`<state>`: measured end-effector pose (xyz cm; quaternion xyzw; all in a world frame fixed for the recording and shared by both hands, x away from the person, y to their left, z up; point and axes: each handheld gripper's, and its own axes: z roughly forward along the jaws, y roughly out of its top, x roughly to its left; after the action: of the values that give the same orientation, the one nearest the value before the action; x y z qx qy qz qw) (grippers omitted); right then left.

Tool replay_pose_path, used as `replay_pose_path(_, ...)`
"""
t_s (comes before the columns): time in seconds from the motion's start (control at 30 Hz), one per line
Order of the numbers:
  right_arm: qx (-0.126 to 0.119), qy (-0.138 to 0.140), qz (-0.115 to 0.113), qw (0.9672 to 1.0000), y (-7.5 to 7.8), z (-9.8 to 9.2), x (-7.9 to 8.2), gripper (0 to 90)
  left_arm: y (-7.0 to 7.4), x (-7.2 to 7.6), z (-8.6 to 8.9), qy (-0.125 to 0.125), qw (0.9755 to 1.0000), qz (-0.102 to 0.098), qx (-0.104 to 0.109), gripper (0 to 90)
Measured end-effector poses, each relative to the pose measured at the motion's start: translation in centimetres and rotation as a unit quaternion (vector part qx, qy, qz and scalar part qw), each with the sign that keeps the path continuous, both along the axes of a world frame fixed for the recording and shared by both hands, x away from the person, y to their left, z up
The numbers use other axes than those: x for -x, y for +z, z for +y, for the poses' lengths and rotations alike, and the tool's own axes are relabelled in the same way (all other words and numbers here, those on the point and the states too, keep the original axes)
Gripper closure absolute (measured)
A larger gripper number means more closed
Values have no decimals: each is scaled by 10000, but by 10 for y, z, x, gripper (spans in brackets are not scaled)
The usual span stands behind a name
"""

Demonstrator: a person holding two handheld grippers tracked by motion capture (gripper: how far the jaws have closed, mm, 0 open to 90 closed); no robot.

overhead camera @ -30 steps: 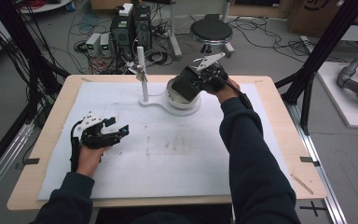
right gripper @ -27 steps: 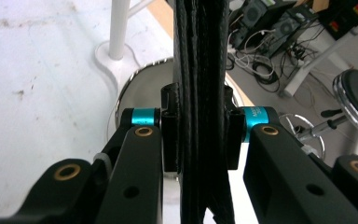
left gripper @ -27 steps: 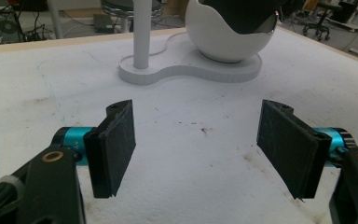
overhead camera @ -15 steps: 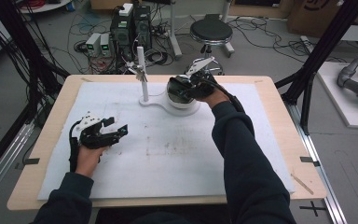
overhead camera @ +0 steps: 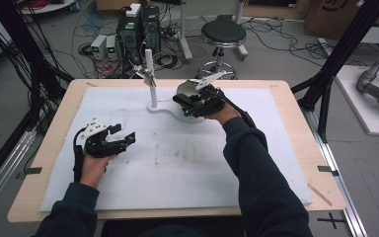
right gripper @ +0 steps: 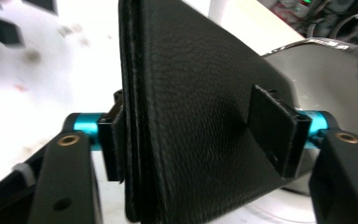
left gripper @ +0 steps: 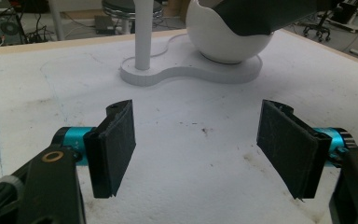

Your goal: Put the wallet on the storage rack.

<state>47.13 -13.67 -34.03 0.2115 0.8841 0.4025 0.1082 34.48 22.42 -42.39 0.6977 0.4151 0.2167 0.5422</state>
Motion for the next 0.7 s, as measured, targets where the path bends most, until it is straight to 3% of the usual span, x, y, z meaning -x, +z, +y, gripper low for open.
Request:
replay_pose_path(0.07,-167,-95,105,9998,-4,-5,1,329,0,0,0,10,10000,0,0,278)
replay_pose_path(0.2,-148,-250,259,9992,-5,-11,1,319,0,0,0,-19,10000,-3,-33,278)
replay_pose_path(0.23,-272,-187,333,9989,-4,-12,2,319,0,0,0,-8,10000,-9,-16,278)
replay_pose_path(0.4,-267,-77,470,9985,-2,-14,4,326,0,0,0,5,10000,6,-7,278)
replay_pose_path(0.5,-202,-90,446,9988,-1,-15,5,346,0,0,0,-14,10000,1,-34,278)
replay_pose_path(0.6,57,-123,198,9997,1,-11,7,379,0,0,0,-2,10000,-11,-16,278)
replay_pose_path(0.7,73,-97,216,9997,0,-11,7,389,0,0,0,5,10000,-8,-15,278)
